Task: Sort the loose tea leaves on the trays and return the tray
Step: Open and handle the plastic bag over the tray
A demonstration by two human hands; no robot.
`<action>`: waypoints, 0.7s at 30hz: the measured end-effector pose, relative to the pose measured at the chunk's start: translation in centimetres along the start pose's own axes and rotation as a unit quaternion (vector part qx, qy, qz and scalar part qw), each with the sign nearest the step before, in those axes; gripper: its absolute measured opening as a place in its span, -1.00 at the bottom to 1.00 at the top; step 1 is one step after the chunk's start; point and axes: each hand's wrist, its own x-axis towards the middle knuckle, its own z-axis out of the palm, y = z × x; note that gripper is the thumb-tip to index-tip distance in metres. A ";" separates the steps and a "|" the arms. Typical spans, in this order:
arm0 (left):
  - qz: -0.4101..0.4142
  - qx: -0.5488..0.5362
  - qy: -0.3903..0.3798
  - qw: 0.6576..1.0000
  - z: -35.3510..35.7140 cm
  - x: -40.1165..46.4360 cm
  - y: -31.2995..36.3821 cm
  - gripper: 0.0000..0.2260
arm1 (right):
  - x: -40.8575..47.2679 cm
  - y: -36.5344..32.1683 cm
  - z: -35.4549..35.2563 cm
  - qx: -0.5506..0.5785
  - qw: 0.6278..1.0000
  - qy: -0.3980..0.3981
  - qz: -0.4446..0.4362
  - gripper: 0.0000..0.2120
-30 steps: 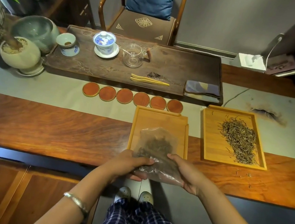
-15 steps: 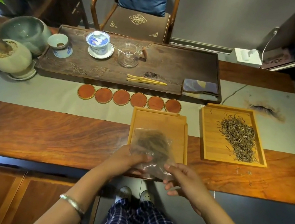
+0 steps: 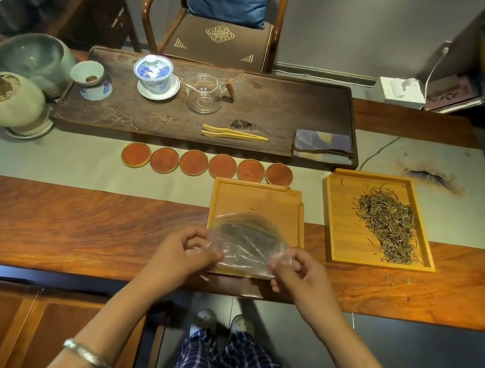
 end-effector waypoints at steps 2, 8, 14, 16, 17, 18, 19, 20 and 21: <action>0.022 0.014 0.015 1.000 0.6 0.2 0.4 -0.77 | 0.2 -0.1 -0.3 -0.013 0.999 0.000 -0.032 -0.93; 0.063 0.060 0.032 0.996 1.2 1.2 1.9 -0.83 | 1.6 -1.0 -1.3 0.001 0.998 0.013 -0.056 -0.94; 0.084 0.037 0.059 0.994 1.6 2.0 4.2 -0.80 | 2.6 -2.9 -1.5 -0.002 0.996 0.032 -0.086 -0.95; 0.085 0.035 0.062 0.994 1.6 2.1 4.7 -0.82 | 2.7 -3.6 -1.5 0.001 0.995 0.031 -0.093 -0.96; 0.085 0.036 0.062 0.994 1.5 2.1 4.9 -0.83 | 2.7 -4.0 -1.4 0.003 0.995 0.028 -0.094 -0.96; 0.085 0.037 0.063 0.994 1.5 2.2 5.0 -0.83 | 2.7 -4.3 -1.4 0.006 0.995 0.027 -0.095 -0.96; 0.085 0.041 0.063 0.994 1.4 2.2 5.2 -0.83 | 2.7 -4.6 -1.3 0.009 0.995 0.027 -0.095 -0.95; 0.085 0.044 0.063 0.993 1.3 2.3 5.3 -0.83 | 2.7 -4.9 -1.3 0.014 0.995 0.028 -0.096 -0.94; 0.086 0.044 0.061 0.994 1.3 2.3 5.6 -0.82 | 2.7 -5.2 -1.3 0.020 0.995 0.031 -0.098 -0.94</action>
